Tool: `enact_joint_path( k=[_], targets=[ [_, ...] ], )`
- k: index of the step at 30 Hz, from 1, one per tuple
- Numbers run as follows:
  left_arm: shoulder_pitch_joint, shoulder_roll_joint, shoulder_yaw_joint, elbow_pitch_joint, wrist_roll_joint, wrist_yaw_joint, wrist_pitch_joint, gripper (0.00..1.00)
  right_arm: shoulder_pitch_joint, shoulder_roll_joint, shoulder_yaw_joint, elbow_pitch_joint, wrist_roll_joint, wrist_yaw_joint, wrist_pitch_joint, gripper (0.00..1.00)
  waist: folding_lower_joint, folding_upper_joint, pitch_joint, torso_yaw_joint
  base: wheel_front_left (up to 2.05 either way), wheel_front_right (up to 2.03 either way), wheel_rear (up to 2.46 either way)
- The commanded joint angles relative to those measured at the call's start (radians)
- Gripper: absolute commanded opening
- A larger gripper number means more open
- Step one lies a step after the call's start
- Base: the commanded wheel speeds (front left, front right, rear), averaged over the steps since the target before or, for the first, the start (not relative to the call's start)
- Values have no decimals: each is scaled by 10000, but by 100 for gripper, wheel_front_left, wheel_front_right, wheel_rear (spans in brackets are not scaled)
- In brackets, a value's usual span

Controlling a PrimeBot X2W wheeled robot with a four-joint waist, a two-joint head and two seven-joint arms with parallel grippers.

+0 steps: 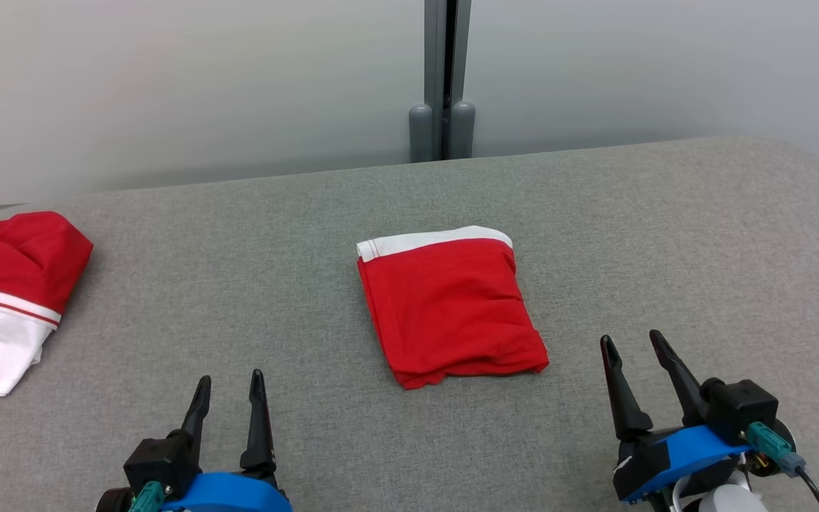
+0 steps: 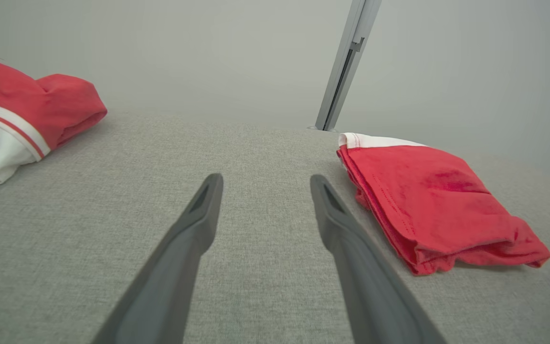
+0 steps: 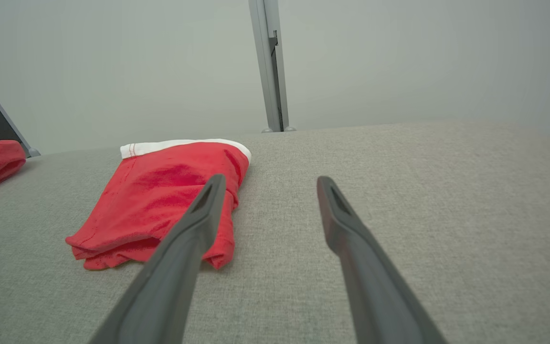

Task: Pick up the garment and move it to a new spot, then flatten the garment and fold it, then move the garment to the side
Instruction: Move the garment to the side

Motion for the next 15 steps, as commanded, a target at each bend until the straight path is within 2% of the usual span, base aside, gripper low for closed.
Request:
enact_joint_path(
  k=[1, 15],
  targets=[
    [1, -49, 71, 40, 88, -72, -25, 100, 147, 10, 3, 8, 55, 1, -34, 100, 2, -1, 7, 30, 0, 0, 0],
    [-198, -300, 391, 97, 484, -354, -24, 100, -459, 11, 170, 610, -231, 1, 98, 100, 2, -1, 333, 148, 0, 0, 0]
  ],
)
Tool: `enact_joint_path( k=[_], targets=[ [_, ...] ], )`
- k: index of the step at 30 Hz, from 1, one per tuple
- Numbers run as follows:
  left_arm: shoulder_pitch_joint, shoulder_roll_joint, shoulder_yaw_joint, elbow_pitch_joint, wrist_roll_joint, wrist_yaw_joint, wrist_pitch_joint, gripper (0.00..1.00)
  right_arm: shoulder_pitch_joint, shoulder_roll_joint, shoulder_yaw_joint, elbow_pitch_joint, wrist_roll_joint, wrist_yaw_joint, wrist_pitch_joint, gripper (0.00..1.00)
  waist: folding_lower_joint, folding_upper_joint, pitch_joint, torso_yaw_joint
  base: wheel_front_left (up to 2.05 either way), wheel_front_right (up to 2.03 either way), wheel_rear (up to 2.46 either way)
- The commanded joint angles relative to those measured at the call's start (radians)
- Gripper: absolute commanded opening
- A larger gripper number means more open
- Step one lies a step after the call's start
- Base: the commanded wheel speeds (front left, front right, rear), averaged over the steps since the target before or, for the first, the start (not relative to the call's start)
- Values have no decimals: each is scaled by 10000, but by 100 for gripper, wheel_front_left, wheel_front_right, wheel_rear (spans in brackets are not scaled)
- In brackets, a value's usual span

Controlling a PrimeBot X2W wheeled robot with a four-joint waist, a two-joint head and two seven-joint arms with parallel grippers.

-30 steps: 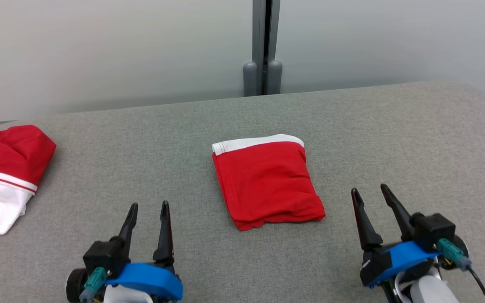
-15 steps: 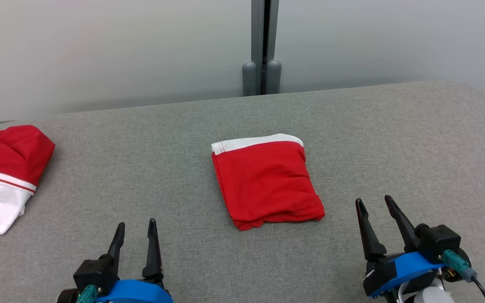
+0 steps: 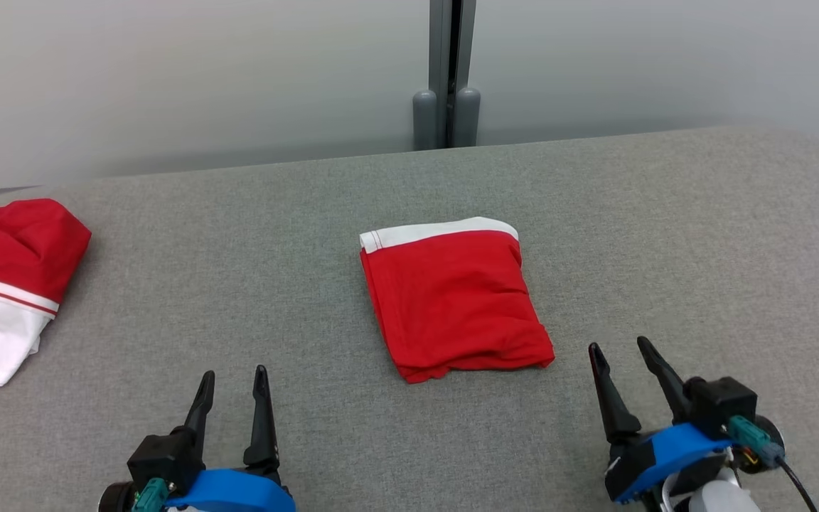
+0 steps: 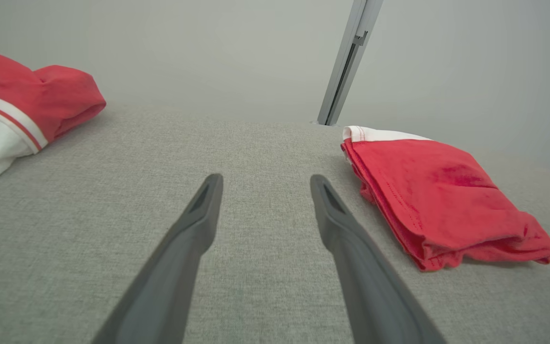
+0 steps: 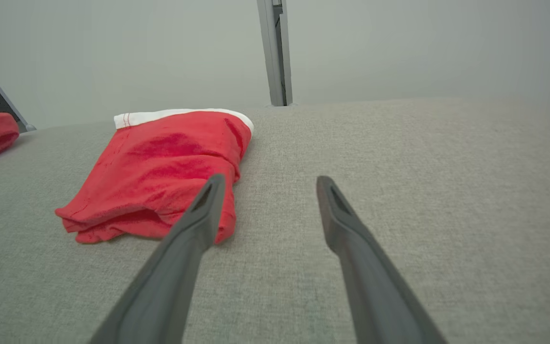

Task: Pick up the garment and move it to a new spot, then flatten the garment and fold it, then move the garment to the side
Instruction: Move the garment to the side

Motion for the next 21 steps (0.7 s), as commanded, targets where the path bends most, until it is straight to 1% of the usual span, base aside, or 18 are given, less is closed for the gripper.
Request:
enact_joint_path(
  k=[1, 3, 4, 6, 9, 12, 15, 19, 21],
  targets=[
    [-186, -28, 19, -12, 107, -24, -24, 100, -327, 11, 34, 57, -164, 1, 75, 100, 1, 0, 96, 50, 0, 0, 0],
    [-289, -68, 39, -19, 183, -92, -26, 100, -1033, 5, -72, 167, -405, 1, 448, 100, 1, 0, 313, 127, 0, 0, 0],
    [-289, -68, 39, -19, 183, -92, -26, 100, -1033, 5, -72, 167, -405, 1, 448, 100, 1, 0, 313, 127, 0, 0, 0],
    [-410, -86, 42, -34, 264, -112, -26, 100, -1563, 8, -147, 216, -618, 1, 836, 100, 1, 0, 465, 210, 0, 0, 0],
    [-561, -132, 3, -47, 366, -179, -24, 100, -2438, -114, -263, 335, -661, 1, 1807, 100, 1, 0, 704, 434, 0, 0, 0],
    [-681, -202, -16, -59, 427, -245, -26, 100, -3136, -255, -158, 627, -75, 1, 3247, 100, 1, 0, 907, 733, 0, 0, 0],
    [-775, -324, -4, -68, 468, -293, -26, 100, -3687, -651, -36, 921, 426, 1, 4585, 100, 1, 0, 1100, 1096, 0, 0, 0],
    [-806, -453, -22, -55, 501, -360, -26, 100, -4153, -995, -66, 1363, 900, 1, 5866, 100, 1, 0, 1374, 1607, 0, 0, 0],
    [-833, -496, -9, -19, 517, -406, -26, 100, -4299, -1050, -50, 1600, 1121, 1, 6412, 100, 1, 0, 1503, 1848, 0, 0, 0]
  ],
)
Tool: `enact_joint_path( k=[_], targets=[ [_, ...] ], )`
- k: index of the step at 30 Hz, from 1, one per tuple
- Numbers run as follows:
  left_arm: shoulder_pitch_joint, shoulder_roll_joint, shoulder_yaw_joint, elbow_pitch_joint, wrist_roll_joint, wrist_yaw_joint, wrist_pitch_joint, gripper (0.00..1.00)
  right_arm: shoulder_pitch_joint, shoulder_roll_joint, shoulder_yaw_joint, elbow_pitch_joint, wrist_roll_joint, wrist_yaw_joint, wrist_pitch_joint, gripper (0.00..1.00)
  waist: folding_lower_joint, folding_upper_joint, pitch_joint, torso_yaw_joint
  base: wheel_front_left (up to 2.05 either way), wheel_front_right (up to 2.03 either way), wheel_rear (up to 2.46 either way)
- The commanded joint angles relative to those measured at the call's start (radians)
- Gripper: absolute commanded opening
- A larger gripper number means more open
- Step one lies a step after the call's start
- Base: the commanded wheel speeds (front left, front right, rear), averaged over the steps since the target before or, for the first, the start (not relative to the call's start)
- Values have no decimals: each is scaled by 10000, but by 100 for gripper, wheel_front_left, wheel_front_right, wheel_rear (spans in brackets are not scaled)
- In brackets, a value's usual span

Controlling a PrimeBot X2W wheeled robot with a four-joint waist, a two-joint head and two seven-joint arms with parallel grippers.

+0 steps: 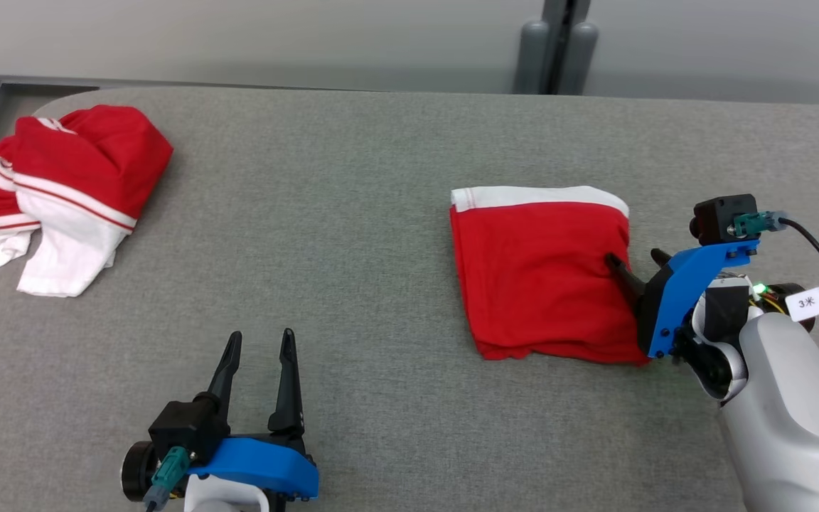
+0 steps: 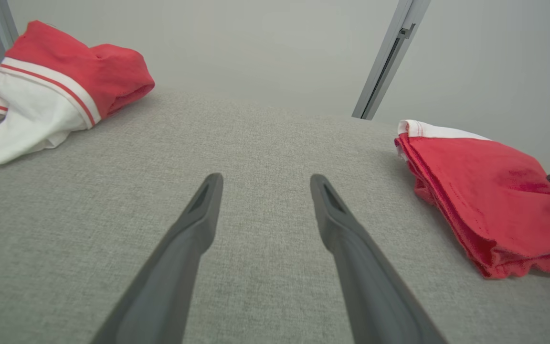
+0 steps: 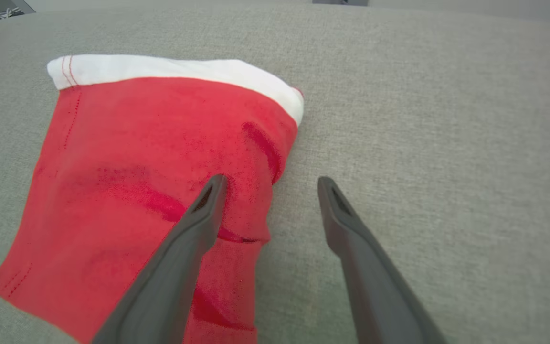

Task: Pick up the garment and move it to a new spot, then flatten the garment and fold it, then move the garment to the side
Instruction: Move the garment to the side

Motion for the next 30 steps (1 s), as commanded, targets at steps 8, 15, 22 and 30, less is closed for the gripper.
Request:
enact_joint_path(
  k=[8, 15, 22, 30],
  targets=[
    [-180, -94, 204, 53, 168, -163, -24, 100, -360, -311, 49, 924, 537, 1, 873, 98, -2, -1, 537, 749, 0, 0, 0],
    [-218, -124, 294, -117, 425, -250, -24, 100, -605, -320, 386, 1046, 862, -7, 339, 0, -2, -1, 731, 308, 0, 0, 0],
    [-429, -89, 244, -499, 800, -418, -24, 100, -698, -1066, 725, 335, 1107, -4, -446, 0, -2, -1, 1034, -934, 0, 0, 0],
    [-722, 205, 11, -902, 1133, -603, 45, 100, -53, -1834, 267, -752, 1362, -1, -696, 0, -2, -1, 1461, -2837, 0, 0, 0]
  ],
)
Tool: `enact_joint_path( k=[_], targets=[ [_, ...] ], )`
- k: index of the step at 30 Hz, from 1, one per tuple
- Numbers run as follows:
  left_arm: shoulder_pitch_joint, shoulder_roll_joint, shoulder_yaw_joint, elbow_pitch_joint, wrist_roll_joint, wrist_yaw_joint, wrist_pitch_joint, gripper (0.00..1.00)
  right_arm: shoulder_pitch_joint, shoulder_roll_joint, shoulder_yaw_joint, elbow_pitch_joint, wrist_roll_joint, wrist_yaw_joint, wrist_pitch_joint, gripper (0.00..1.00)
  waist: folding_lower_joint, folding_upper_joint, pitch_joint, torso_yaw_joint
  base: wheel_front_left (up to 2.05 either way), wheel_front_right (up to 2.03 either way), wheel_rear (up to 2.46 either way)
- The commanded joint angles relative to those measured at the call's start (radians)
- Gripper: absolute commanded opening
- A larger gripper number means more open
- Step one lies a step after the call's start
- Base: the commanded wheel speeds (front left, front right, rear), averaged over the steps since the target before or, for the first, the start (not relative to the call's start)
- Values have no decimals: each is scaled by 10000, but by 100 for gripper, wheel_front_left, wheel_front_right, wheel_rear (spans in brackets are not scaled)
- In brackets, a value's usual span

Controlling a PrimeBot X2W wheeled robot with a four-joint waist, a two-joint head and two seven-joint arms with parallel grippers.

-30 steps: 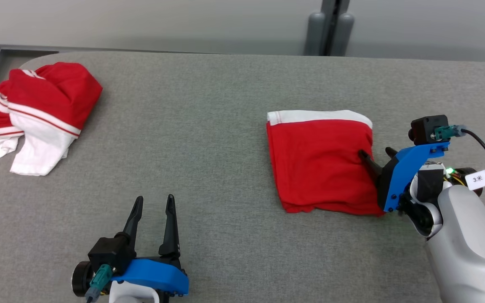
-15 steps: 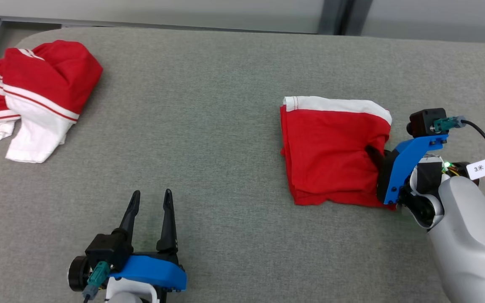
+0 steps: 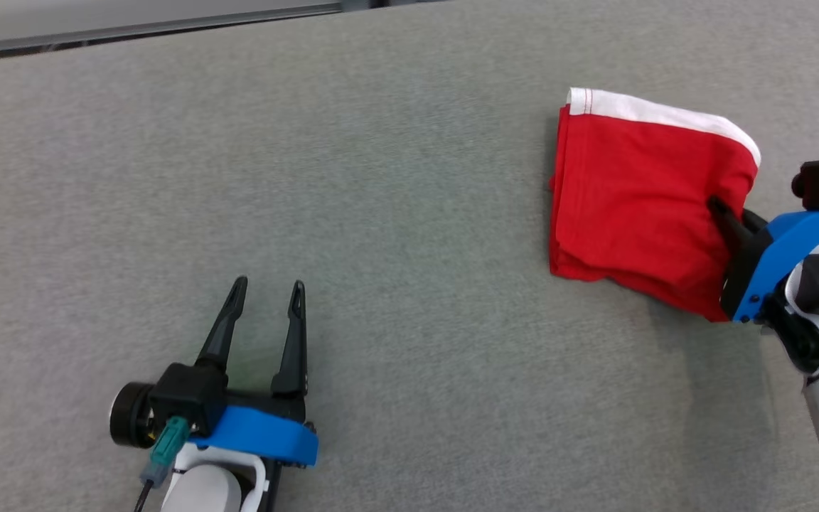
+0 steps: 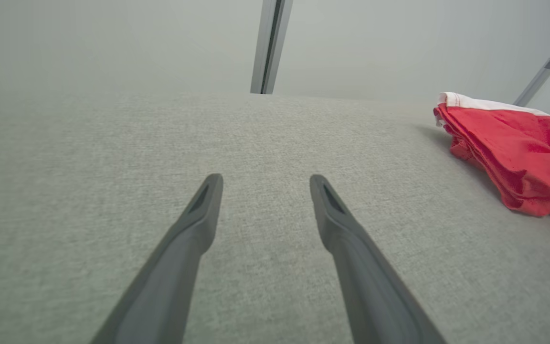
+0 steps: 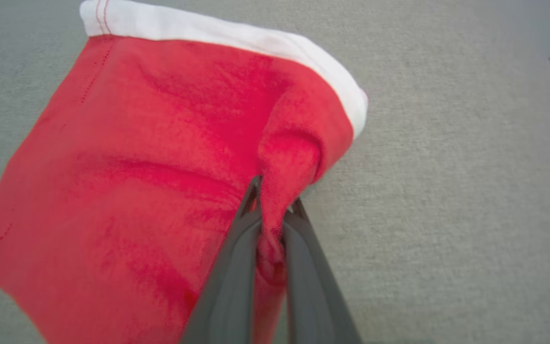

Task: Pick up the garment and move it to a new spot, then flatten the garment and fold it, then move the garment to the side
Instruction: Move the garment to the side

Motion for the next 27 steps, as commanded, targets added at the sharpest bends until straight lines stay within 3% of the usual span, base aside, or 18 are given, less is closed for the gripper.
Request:
enact_joint_path(
  k=[1, 5, 11, 18, 27],
  targets=[
    [-184, 98, -66, -125, 94, -28, 73, 100, 243, 5, -150, -188, 62, -3, -83, 0, 0, 0, -124, -502, 0, 0, 0],
    [-328, 316, -178, -443, 251, -61, 364, 100, 578, 165, -584, -555, -46, -3, -230, 0, 0, 0, 181, -1253, 0, 0, 0],
    [-476, 433, -413, -820, 350, -80, 717, 100, 534, 391, -971, -518, -382, -3, -450, 0, 0, 0, 526, -1593, 0, 0, 0],
    [-511, 570, -428, -1225, 399, -1, 804, 100, -505, 149, -1424, 406, -913, -3, -738, 0, 0, 0, 871, -1068, 0, 0, 0],
    [-376, 669, -334, -1584, 278, 163, 753, 100, -2057, -958, -2253, 1555, -1795, -3, -335, 0, 0, 0, 1246, -71, 0, 0, 0]
  ],
)
